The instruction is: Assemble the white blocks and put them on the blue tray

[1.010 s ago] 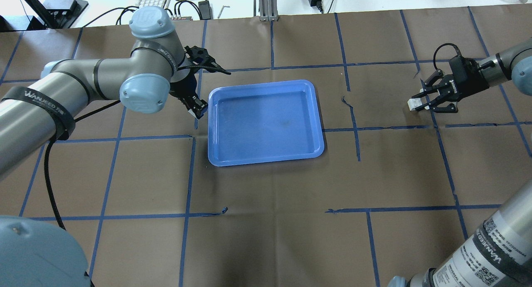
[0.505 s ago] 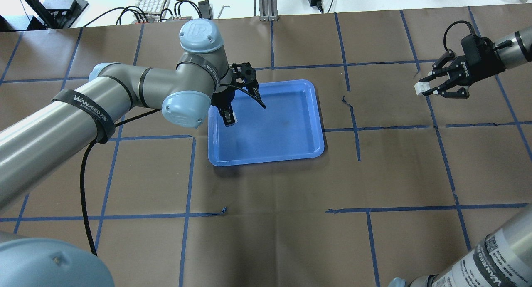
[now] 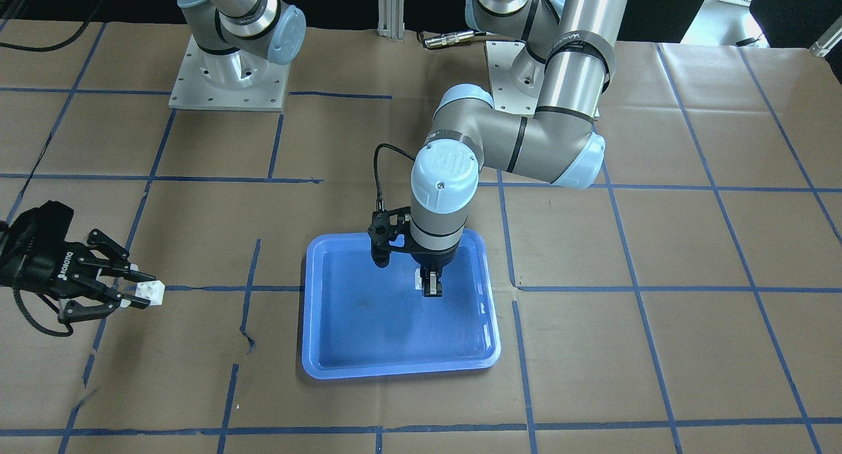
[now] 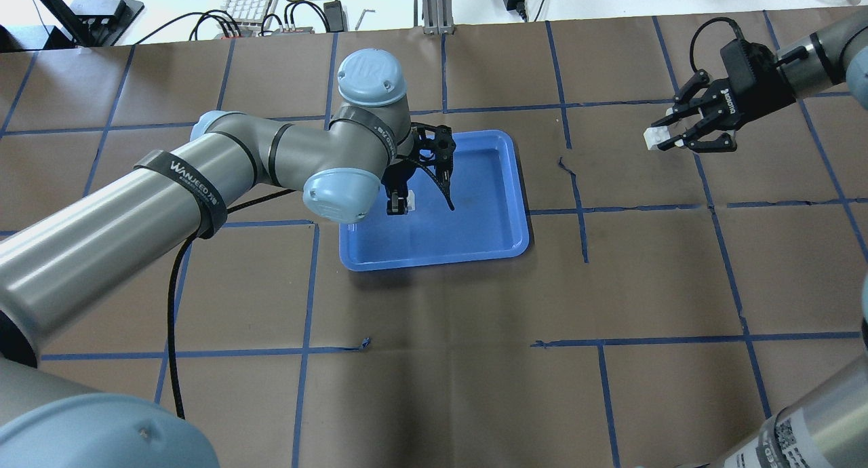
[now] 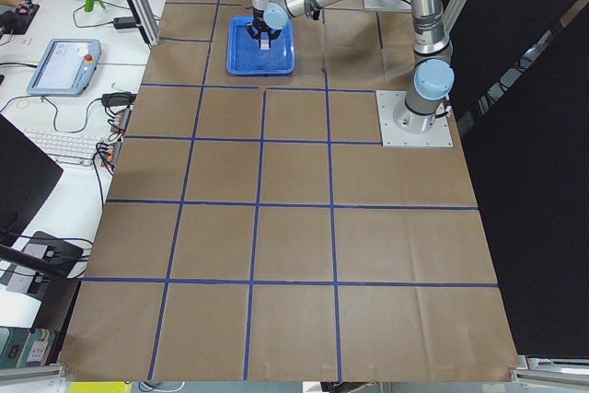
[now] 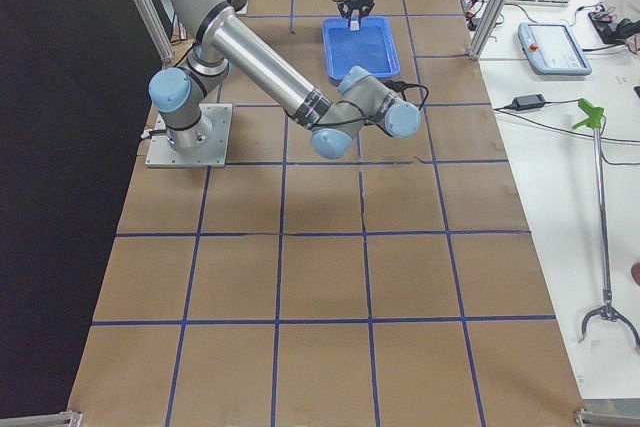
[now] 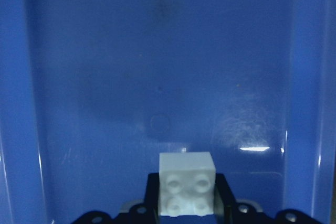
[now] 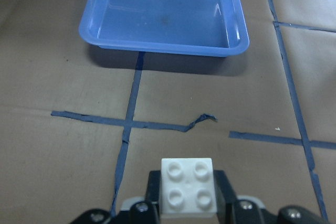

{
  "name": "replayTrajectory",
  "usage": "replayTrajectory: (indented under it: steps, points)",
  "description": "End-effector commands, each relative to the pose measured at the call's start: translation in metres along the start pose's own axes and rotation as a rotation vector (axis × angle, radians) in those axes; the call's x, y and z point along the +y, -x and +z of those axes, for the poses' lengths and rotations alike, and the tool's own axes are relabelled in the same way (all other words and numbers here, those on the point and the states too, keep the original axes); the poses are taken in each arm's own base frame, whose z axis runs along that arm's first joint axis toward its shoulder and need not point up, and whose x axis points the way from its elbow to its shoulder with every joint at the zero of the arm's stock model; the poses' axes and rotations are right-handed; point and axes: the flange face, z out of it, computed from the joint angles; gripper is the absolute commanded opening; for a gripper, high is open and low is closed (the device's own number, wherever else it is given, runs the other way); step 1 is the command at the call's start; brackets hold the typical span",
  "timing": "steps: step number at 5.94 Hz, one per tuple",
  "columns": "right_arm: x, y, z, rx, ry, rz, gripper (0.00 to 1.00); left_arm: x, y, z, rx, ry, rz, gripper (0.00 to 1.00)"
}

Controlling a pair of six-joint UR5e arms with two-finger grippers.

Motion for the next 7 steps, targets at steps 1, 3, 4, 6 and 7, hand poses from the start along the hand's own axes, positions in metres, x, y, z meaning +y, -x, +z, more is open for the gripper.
replayTrajectory:
  steps: [1, 3, 4, 6, 7]
  points:
    - [-0.037, 0.016, 0.049, -0.019, -0.088, 0.022, 0.29, -0.004, 0.002, 0.019, 0.013, -0.002, 0.000, 0.06]
    - [-0.065, 0.024, 0.110, 0.021, -0.056, 0.034, 0.29, -0.021, 0.003, 0.029, -0.009, -0.011, 0.018, 0.06]
    - [-0.084, 0.026, 0.135, 0.073, -0.052, 0.070, 0.29, -0.028, 0.000, 0.031, -0.010, -0.007, 0.028, 0.06]
    - [-0.125, 0.036, 0.177, 0.177, -0.029, 0.127, 0.29, -0.030, -0.002, 0.032, -0.009, -0.007, 0.032, 0.09]
    - [-0.129, 0.035, 0.176, 0.209, -0.026, 0.147, 0.29, -0.030, -0.005, 0.035, -0.001, -0.006, -0.008, 0.21]
